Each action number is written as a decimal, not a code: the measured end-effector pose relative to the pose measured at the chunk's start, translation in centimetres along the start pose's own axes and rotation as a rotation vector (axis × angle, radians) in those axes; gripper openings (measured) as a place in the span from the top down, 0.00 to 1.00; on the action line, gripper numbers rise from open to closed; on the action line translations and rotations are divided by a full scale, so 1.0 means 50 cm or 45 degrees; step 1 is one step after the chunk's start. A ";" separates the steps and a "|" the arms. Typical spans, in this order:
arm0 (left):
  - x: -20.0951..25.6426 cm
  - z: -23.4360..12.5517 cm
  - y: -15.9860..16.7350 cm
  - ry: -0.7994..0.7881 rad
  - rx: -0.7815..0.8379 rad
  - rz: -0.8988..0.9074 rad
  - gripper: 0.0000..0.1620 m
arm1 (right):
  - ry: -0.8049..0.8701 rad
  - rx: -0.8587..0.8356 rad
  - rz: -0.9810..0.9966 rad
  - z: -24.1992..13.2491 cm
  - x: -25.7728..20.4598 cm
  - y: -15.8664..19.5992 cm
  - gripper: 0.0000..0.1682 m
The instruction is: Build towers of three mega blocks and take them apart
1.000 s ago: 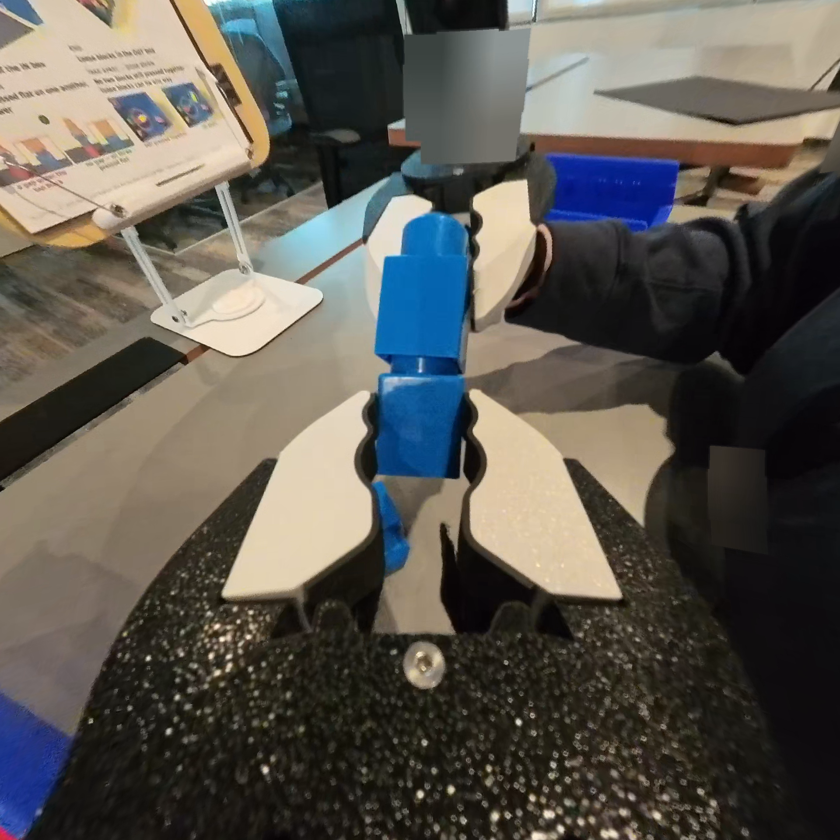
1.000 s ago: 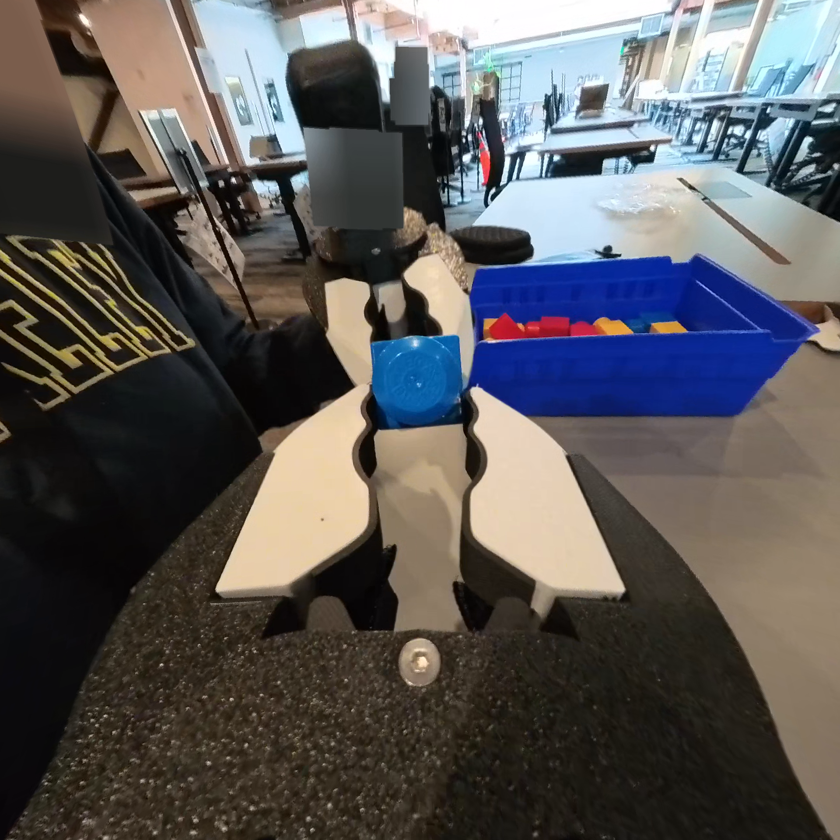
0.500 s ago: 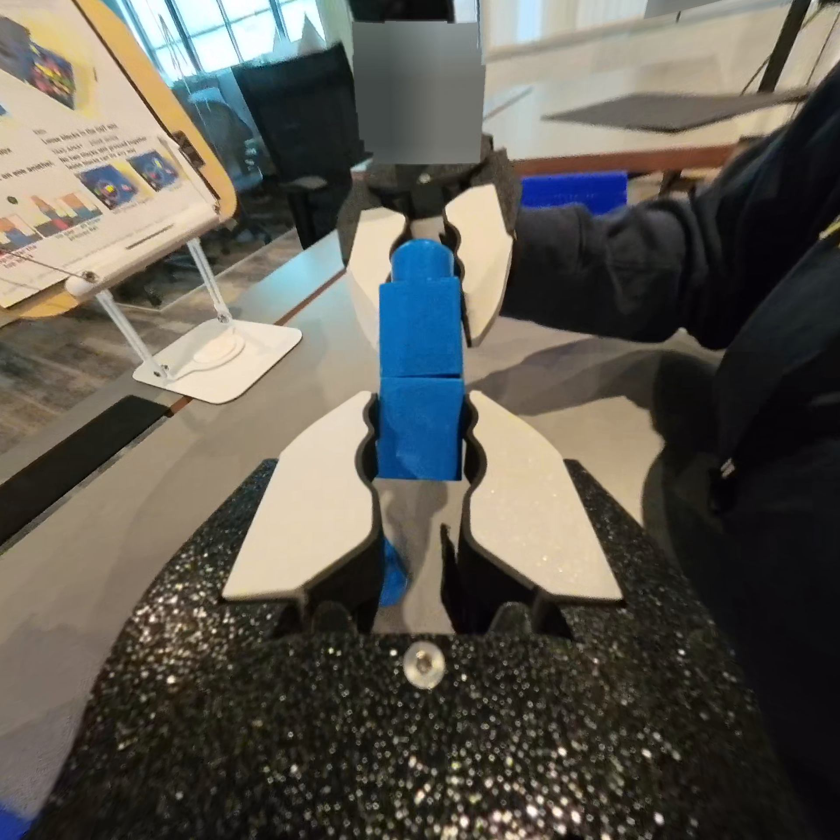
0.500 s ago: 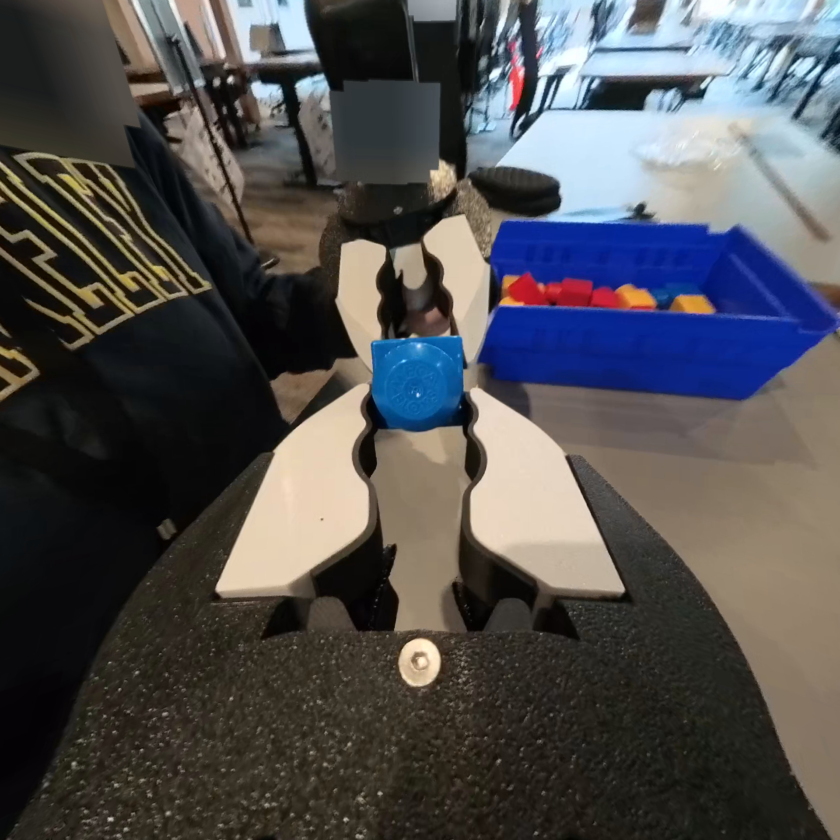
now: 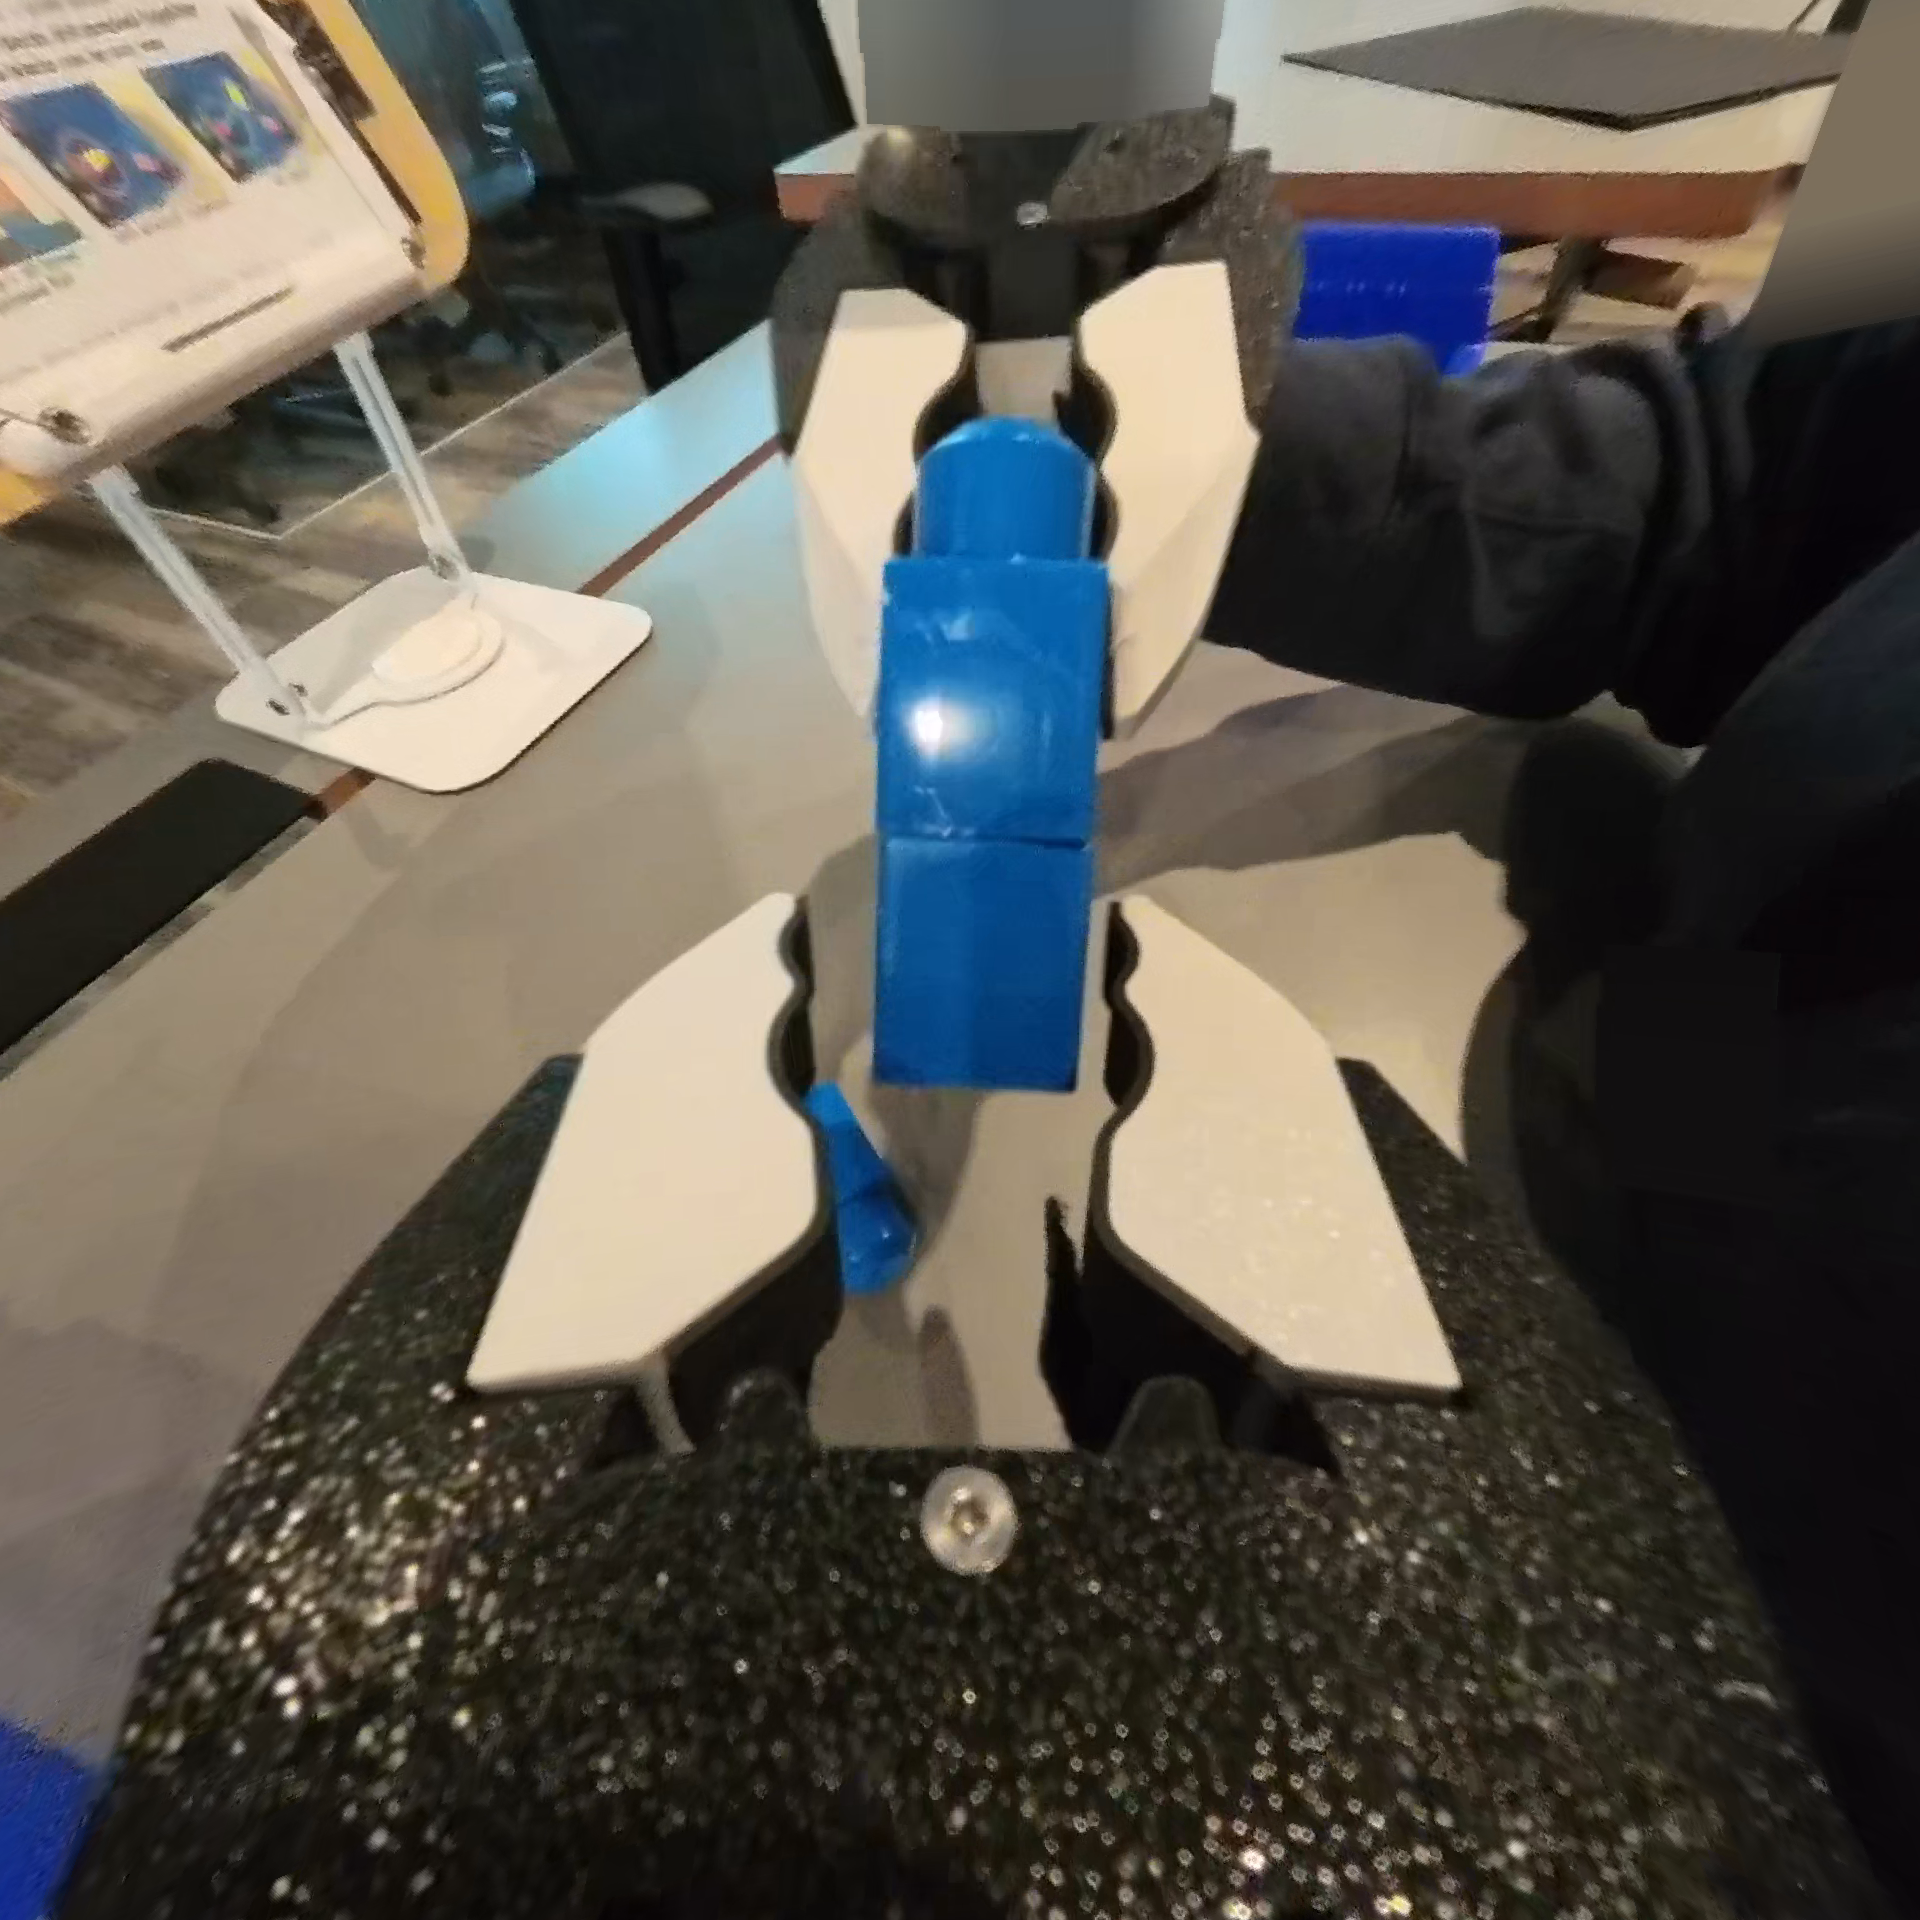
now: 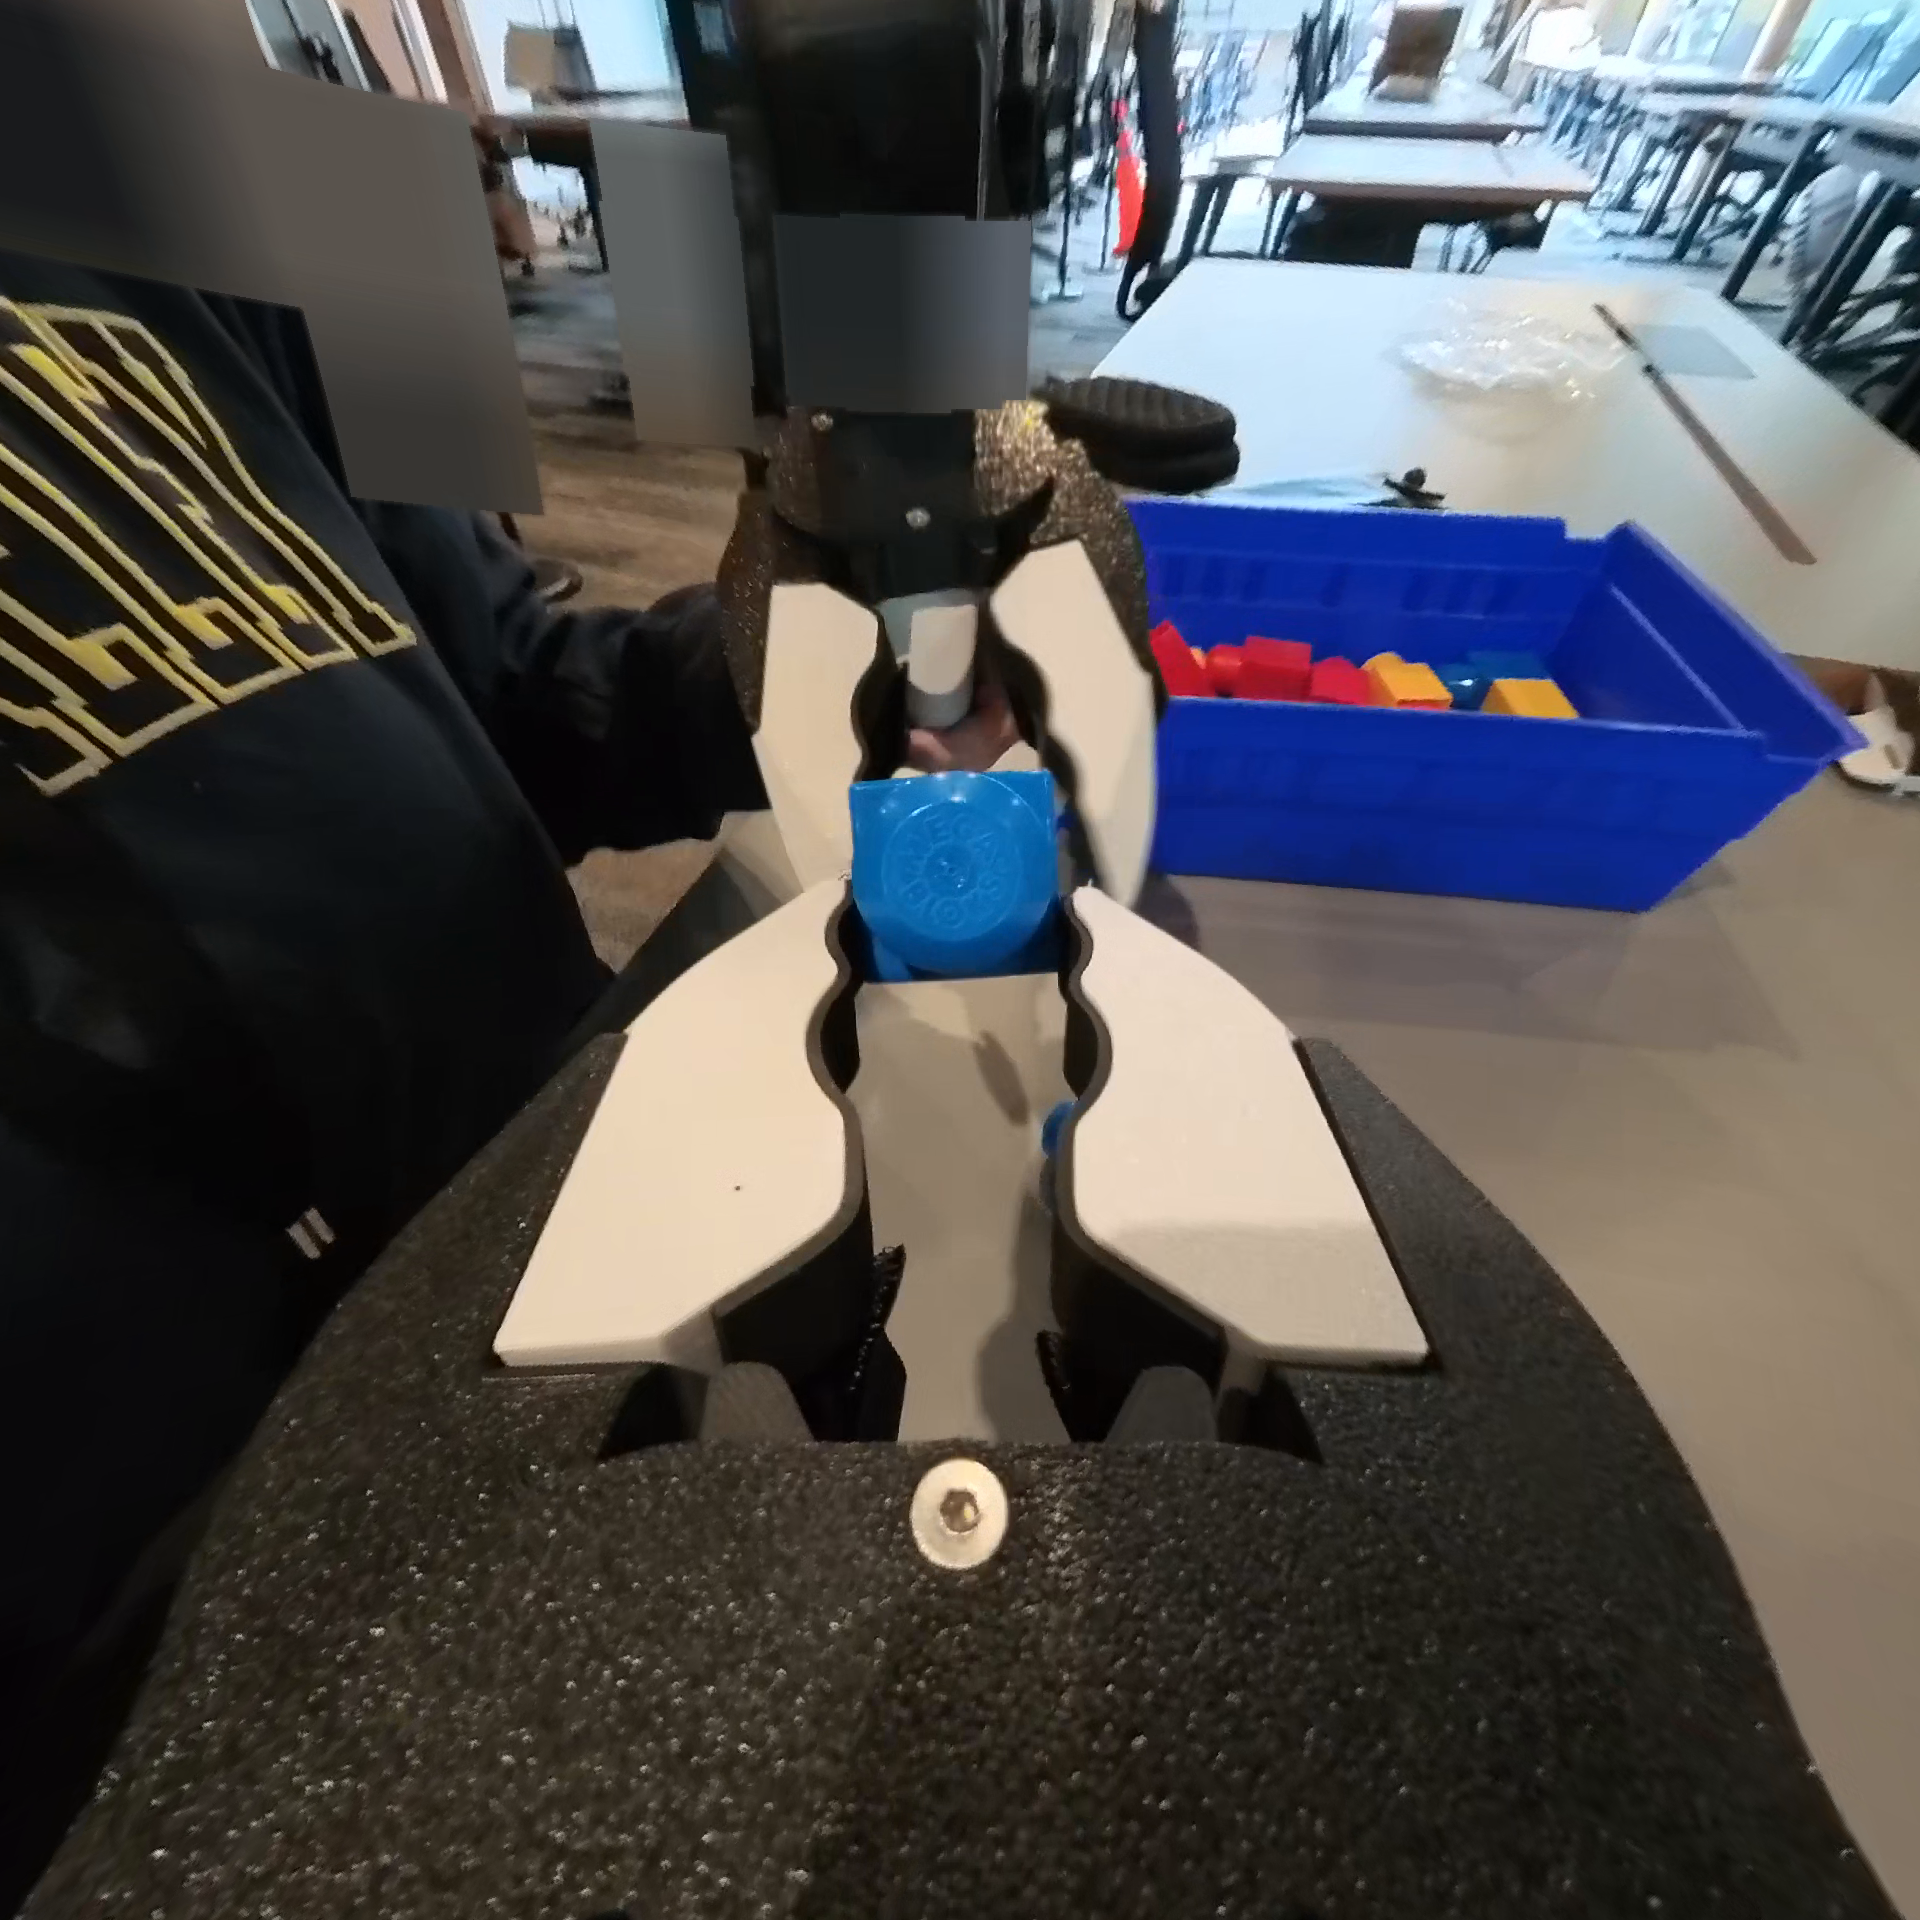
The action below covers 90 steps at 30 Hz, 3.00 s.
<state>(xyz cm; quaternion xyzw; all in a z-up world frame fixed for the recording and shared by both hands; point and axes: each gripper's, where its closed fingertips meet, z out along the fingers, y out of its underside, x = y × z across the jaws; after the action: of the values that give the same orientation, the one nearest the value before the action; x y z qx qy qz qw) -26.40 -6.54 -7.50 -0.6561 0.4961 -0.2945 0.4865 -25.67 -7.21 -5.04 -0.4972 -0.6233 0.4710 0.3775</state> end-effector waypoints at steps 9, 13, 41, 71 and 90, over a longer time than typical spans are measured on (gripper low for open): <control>-0.048 -0.051 0.021 -0.167 0.139 -0.096 0.78 | 0.082 -0.172 -0.043 0.002 0.068 0.045 0.65; -0.068 -0.095 0.041 -0.263 0.224 -0.155 0.78 | -0.042 -0.609 -0.153 0.051 0.089 0.153 0.63; -0.073 -0.157 0.015 -0.259 0.592 -0.243 0.78 | 0.156 -0.010 -0.004 0.020 0.165 -0.020 0.79; -0.024 0.002 -0.048 0.162 0.659 -0.284 0.79 | 0.062 0.604 0.161 -0.037 0.047 -0.135 0.79; 0.001 0.052 -0.007 0.141 0.343 -0.110 0.78 | 0.224 -0.021 -0.052 -0.091 0.028 -0.063 0.53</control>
<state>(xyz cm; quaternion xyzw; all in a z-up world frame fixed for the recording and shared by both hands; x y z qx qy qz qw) -24.01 -5.66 -8.10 -0.5883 0.4497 -0.4148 0.5288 -22.55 -5.05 -0.76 -0.5269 -0.6014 0.4127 0.4362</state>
